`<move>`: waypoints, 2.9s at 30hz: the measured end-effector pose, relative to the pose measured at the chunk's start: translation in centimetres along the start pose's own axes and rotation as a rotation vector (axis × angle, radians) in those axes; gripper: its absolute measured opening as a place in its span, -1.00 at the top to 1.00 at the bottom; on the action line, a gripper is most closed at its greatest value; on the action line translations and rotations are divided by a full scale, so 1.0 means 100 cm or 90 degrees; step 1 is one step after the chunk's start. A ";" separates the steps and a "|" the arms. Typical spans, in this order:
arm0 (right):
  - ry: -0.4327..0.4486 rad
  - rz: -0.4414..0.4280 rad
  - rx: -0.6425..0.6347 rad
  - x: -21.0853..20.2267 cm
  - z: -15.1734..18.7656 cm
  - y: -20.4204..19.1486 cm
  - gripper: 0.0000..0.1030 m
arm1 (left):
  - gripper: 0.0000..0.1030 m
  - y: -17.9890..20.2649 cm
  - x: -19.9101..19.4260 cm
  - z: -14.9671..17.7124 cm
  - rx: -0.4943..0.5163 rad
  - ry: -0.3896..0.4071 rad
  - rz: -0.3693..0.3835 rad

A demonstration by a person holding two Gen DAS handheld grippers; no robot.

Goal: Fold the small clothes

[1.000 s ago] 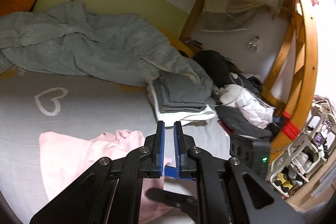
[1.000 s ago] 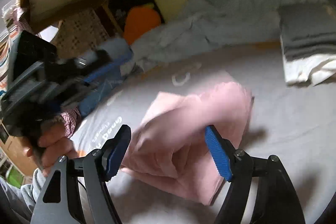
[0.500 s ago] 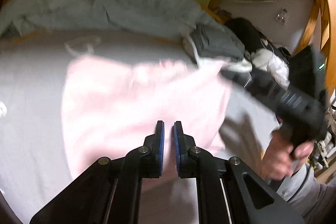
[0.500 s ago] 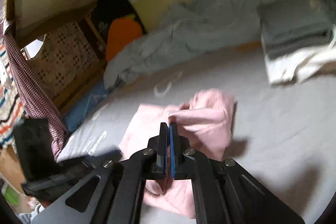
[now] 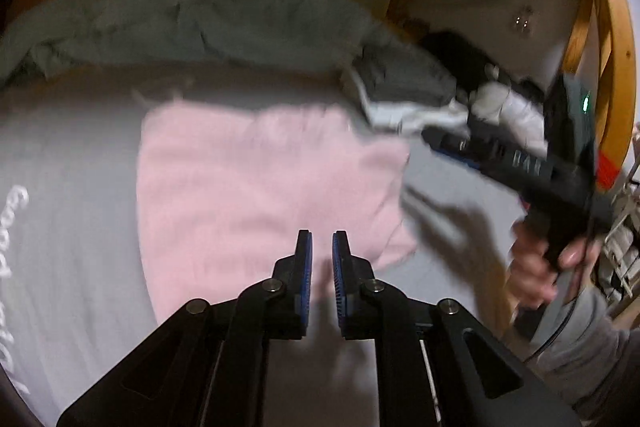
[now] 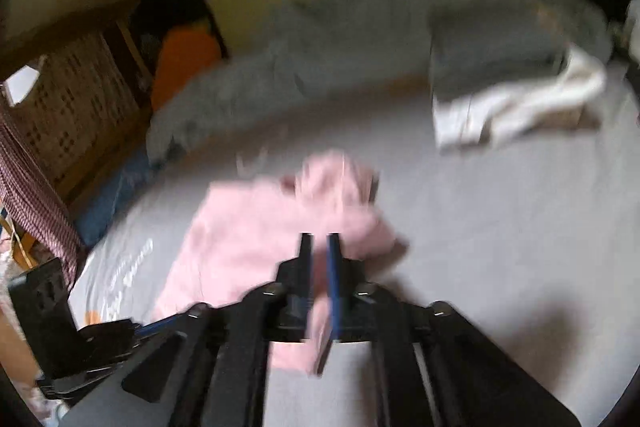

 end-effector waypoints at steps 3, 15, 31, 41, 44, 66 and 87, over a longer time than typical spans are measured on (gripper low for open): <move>-0.020 -0.038 -0.019 0.007 0.000 -0.015 0.18 | 0.72 -0.014 -0.002 -0.024 0.000 0.056 -0.065; -0.204 -0.021 -0.021 0.070 0.044 -0.001 0.17 | 0.71 -0.092 0.008 0.024 -0.002 0.000 -0.253; -0.155 -0.064 0.102 0.029 0.043 0.026 -0.50 | -0.48 -0.112 -0.017 0.012 -0.178 0.031 -0.152; -0.193 -0.187 0.154 0.076 0.040 -0.004 -0.61 | -0.60 -0.101 0.005 0.023 -0.134 -0.007 -0.157; -0.163 -0.153 0.095 0.080 0.042 -0.016 -0.61 | -0.69 -0.101 0.013 0.019 -0.117 -0.021 -0.168; -0.128 -0.039 -0.094 0.056 -0.028 -0.119 0.65 | -0.67 -0.099 -0.054 -0.009 -0.088 0.090 -0.265; -0.051 -0.047 0.020 0.013 0.015 -0.124 -0.15 | -0.67 -0.121 -0.059 -0.002 -0.292 0.049 -0.012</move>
Point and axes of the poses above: each gripper's, at about its wrist camera, not at the fingertips, and x roughly the way its jaws point, y to its right, z to its underside, the point moved 10 cm from there along x, roughly the way its jaws point, and after that the axes turned 7 degrees about -x, right-handed, at the moved point
